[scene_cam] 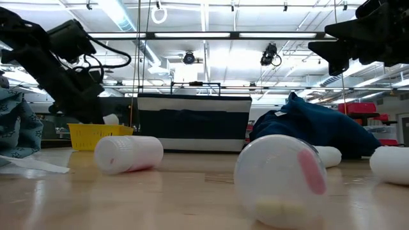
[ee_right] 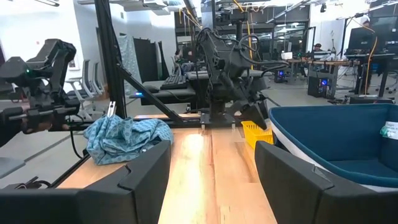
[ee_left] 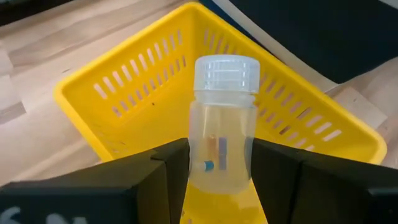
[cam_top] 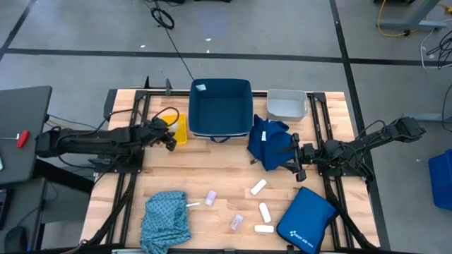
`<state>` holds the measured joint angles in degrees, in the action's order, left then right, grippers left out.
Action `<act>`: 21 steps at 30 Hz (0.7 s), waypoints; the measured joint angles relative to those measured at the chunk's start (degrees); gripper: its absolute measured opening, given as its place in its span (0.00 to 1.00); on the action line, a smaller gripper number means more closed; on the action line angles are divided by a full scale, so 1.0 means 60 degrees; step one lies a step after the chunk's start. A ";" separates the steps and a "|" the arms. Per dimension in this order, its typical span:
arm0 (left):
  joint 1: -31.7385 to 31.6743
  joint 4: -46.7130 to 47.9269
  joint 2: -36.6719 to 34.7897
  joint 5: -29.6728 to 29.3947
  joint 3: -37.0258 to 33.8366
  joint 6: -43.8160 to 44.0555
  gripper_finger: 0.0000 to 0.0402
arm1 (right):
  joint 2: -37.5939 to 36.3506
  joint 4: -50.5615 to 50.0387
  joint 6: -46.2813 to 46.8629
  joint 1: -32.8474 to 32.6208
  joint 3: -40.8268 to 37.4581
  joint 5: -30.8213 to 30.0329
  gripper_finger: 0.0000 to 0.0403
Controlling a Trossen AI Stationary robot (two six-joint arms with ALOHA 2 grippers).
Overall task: Pick & place medical supplies in basket/bin
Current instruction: Put the top white pill bottle into the bin
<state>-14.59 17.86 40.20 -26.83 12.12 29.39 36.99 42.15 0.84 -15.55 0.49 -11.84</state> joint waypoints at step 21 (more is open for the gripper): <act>0.0000 -0.1095 0.0015 0.1043 0.0006 -0.0755 0.82 | 0.0000 -0.0001 -0.0004 0.0000 0.0000 0.0000 0.60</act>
<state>-14.59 11.29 40.29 -20.58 12.15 24.86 36.99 42.15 0.82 -15.55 0.49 -11.84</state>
